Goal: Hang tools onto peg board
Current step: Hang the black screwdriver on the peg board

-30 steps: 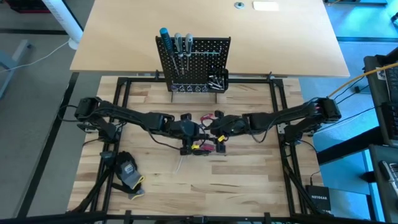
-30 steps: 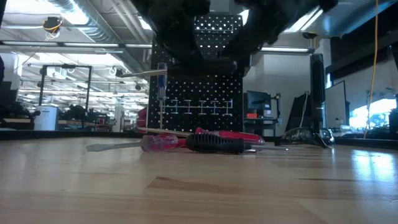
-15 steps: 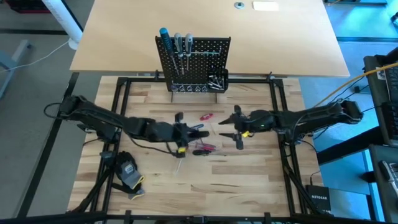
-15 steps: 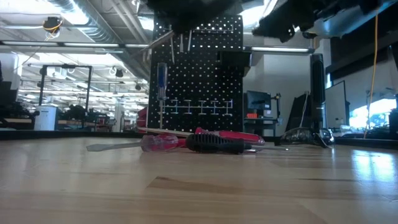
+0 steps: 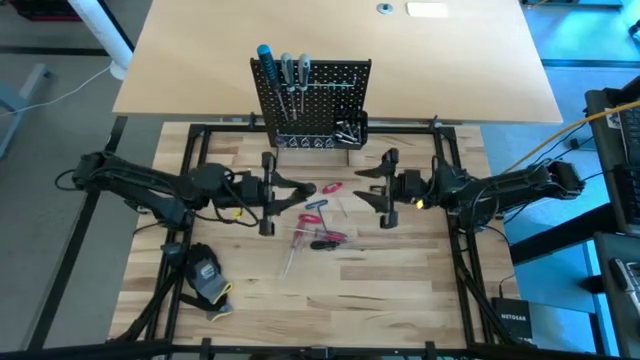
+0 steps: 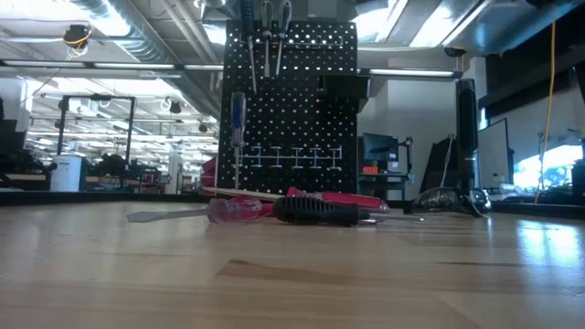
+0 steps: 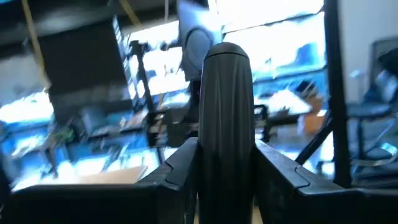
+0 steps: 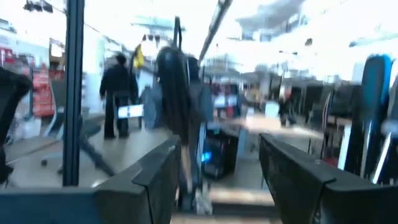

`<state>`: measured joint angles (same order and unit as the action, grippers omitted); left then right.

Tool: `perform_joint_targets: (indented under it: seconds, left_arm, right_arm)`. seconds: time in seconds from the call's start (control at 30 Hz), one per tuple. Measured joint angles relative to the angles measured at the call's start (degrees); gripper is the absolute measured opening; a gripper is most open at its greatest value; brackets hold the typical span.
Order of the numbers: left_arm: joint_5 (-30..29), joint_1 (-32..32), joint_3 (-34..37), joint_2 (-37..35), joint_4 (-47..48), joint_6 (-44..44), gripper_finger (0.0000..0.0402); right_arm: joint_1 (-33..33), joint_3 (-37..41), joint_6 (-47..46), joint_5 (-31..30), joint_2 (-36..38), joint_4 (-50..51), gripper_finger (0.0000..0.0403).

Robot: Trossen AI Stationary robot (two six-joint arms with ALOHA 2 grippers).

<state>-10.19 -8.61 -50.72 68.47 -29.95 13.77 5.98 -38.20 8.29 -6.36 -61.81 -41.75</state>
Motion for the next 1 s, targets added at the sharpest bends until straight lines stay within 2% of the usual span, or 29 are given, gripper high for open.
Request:
perform_joint_targets:
  seconds: [0.1,0.27,0.47,0.57,0.7,0.87,0.93,1.0]
  left_arm:
    - [3.07,0.83,0.02,0.44,-1.15,-0.53,0.0104]
    - [3.38,1.23,0.04,1.50,0.10,-2.92,0.0104]
    - [3.46,1.21,0.04,1.86,0.89,-4.53,0.0104]
    - [3.44,1.19,0.04,1.90,1.84,-4.78,0.0104]
    - [3.43,1.12,0.04,1.90,2.83,-4.85,0.0104]
    - [3.44,1.16,0.00,3.33,2.00,-5.22,0.0104]
    - [3.56,1.16,0.00,4.15,1.48,-5.49,0.0104]
    - [3.78,1.14,-0.02,5.04,0.11,-5.59,0.0104]
  right_arm:
    - [0.00,-3.25,2.70,2.58,-2.08,-1.51,0.0214]
    - [0.00,-8.56,4.55,5.76,-6.95,-1.27,0.0214]
    - [0.02,-11.49,5.15,6.03,-13.29,-0.12,0.0200]
    - [0.00,-12.22,5.49,8.05,-14.84,-0.62,0.0165]
    - [0.00,-12.96,5.56,10.44,-15.34,-2.01,0.0100]
    - [0.02,-13.22,5.27,9.67,-16.56,-1.90,0.0022]
    - [0.01,-13.22,5.25,8.89,-16.76,-2.36,0.0007]
    - [0.07,-13.22,5.22,8.93,-16.94,-3.16,0.0009]
